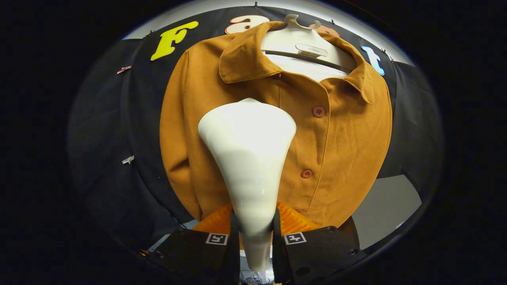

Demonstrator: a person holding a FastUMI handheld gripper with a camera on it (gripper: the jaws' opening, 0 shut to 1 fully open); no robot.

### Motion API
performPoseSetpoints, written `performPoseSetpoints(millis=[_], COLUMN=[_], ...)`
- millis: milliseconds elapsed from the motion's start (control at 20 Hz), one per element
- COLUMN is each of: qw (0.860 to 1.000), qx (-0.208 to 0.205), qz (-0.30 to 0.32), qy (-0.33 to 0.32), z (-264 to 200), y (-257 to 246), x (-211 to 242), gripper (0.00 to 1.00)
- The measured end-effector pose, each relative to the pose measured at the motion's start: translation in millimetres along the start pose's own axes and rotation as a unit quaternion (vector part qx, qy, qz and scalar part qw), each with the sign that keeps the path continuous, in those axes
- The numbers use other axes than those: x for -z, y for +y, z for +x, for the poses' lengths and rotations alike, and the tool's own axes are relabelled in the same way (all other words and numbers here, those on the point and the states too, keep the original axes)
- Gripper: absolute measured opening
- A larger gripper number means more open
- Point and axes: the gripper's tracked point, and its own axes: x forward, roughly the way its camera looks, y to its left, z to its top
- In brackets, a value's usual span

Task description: Iron the clothes twice with a garment steamer, once on the left side and once on the right side.

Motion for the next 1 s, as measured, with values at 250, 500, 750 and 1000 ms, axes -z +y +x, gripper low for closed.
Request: performPoseSetpoints(millis=[250, 500, 750, 1000], qw=[0.999, 0.996, 0.991, 0.986], qx=[0.024, 0.039, 0.052, 0.057], qz=[0.005, 0.004, 0.008, 0.016], qy=[0.037, 0.079, 0.120, 0.156], z=[10.4, 22.2, 34.9, 40.2], y=[-0.5, 5.5, 0.6, -1.2], x=[33.4, 74.6, 120.1, 157.4], gripper=[0.36, 0.36, 0.36, 0.36])
